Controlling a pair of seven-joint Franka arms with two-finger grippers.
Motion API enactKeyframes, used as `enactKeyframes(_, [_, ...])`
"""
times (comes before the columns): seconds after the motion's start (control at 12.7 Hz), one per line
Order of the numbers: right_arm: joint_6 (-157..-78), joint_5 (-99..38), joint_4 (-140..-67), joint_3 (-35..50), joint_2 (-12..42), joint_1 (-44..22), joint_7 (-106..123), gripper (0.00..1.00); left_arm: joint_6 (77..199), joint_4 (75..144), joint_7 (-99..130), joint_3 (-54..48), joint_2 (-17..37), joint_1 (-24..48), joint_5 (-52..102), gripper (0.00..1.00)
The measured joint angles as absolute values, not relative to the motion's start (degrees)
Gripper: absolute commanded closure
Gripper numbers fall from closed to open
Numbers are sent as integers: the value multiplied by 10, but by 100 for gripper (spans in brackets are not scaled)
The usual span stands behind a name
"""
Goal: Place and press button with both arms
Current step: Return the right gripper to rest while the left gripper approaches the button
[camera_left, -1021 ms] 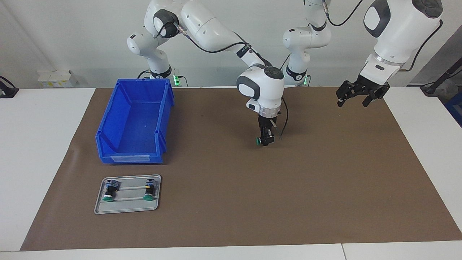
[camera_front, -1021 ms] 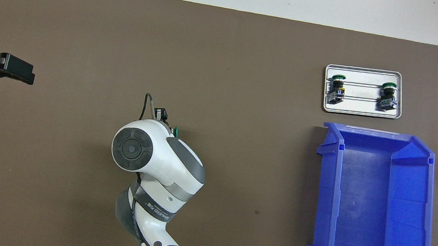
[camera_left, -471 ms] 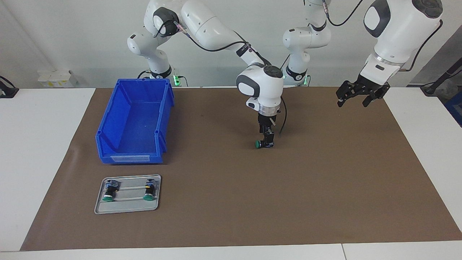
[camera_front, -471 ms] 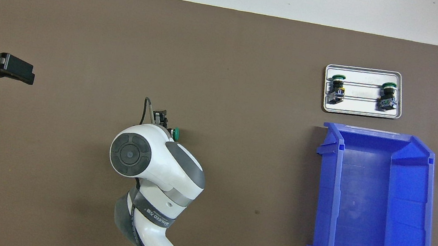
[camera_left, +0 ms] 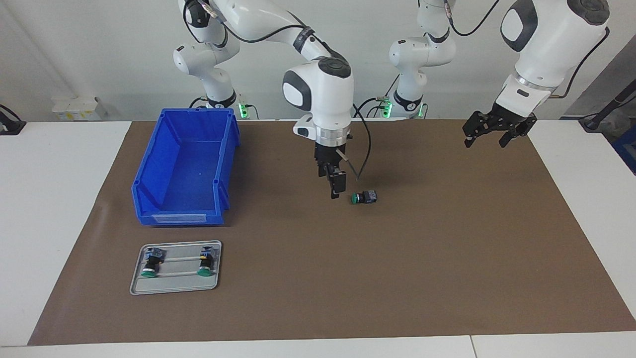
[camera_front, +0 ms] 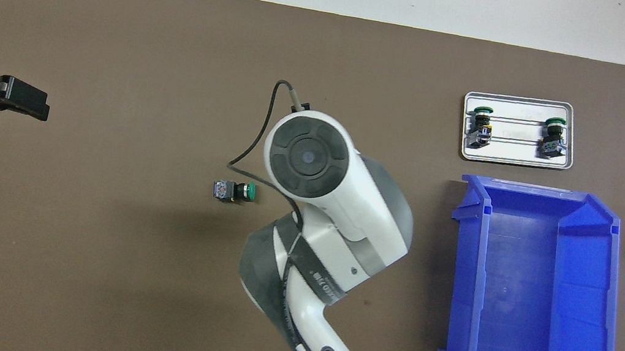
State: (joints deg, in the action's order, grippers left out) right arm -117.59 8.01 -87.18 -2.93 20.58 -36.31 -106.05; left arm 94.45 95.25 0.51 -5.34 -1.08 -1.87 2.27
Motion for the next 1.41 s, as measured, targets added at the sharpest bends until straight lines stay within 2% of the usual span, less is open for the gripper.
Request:
enactKeyframes(0.31, [-1156,69,-879,-30,164,-261,-851,0,946,953,5,-65,-11,-10,25,0])
enactKeyframes(0.63, [-1107,26,-880,-30,117,-151,-610,0,955,958,-74,-73,-13,52,28,0])
enactKeyframes(0.94, [-1041,22,-881,-30,72,-76,-406,0,1055,1039,-263,-75,-34,107,45,0])
enactKeyframes(1.41, [-928,22,-880,-31,16,-17,-218,0,1108,1123,-411,-76,-41,190,47,0])
